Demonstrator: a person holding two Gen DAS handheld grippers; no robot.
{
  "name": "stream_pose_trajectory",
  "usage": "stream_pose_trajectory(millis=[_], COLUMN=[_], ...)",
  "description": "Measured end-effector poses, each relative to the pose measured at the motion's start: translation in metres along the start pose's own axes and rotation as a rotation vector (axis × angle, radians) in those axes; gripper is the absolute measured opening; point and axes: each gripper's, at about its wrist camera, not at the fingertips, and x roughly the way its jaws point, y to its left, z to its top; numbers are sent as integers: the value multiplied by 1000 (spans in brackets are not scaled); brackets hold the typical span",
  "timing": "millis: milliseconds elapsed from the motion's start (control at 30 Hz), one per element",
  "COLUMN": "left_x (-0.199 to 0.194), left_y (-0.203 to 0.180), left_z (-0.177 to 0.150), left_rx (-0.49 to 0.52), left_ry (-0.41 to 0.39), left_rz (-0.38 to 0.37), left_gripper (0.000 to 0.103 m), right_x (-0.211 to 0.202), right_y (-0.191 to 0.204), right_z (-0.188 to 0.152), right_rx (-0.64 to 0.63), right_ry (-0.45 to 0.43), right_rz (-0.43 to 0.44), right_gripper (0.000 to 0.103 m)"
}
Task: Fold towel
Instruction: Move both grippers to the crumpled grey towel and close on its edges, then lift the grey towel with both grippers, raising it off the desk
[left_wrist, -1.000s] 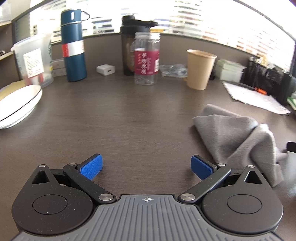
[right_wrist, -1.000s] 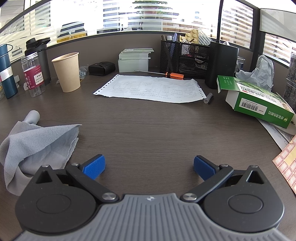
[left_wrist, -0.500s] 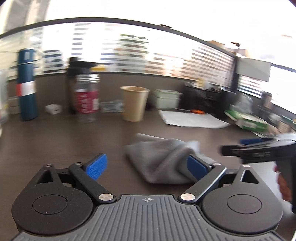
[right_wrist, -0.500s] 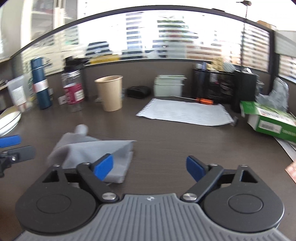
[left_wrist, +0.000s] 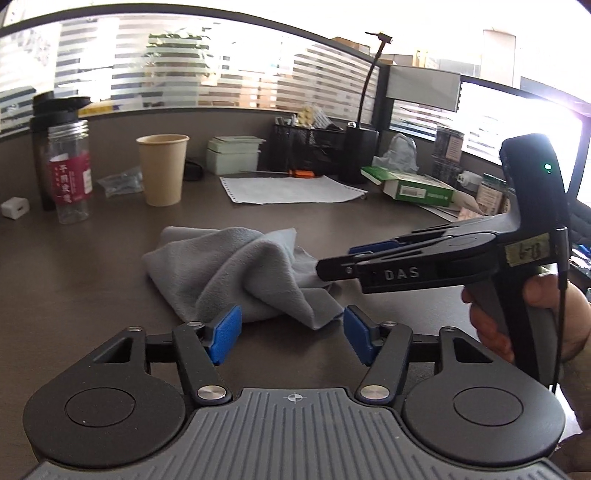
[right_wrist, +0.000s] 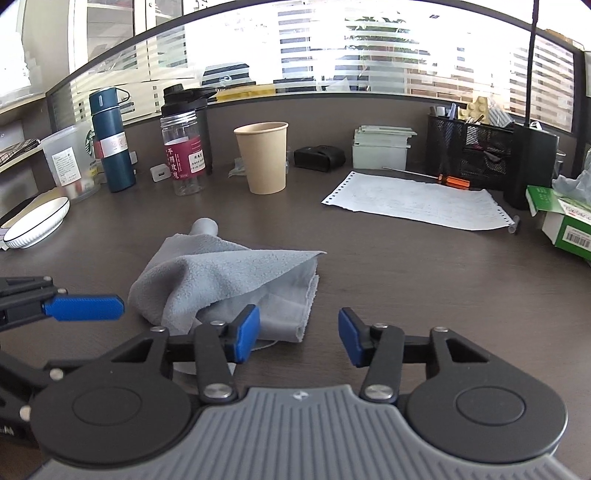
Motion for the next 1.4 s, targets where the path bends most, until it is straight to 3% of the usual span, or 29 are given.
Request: stream_pose_trajectory(millis=[167,333,433,600,700,1100,1133,1200,1267,1400], left_x=[5,12,14,18,20,1,0,-1,2,12], left_y=[-3,-3,-1,4,5,9,5,-3,-12,-21], left_z=[0,2,2,3,2,4,4,5,4,3], left_rx=[-27,-67,-90,-149,-172,-228,-219,-204,-195,-196], left_ry=[18,22,29,33,37,-22,-21,-19,-9,12], left_rz=[-38,-36,-41,-43,-41,-8,-4,-1,16,36], left_gripper=[51,40,32,7,0,2,5,26,41,43], right_x=[1,2,2,-1,-7,-35,-36,-36,-34,-30], right_y=[4,5,5,6,6,4,4,4,5,7], right_z=[-1,-2,-3,-3,-1,7,7,6,5,3], right_rx=[-12,-26,-32,-43,-53,-74,-73,-72,-72,-74], right_ry=[12,22,22,5,-10,-89,-91,-90,-84,-71], right_rz=[21,30,34,31,30,6,6,8,11,14], right_gripper=[35,14,12,9,9,9,9,9,9,9])
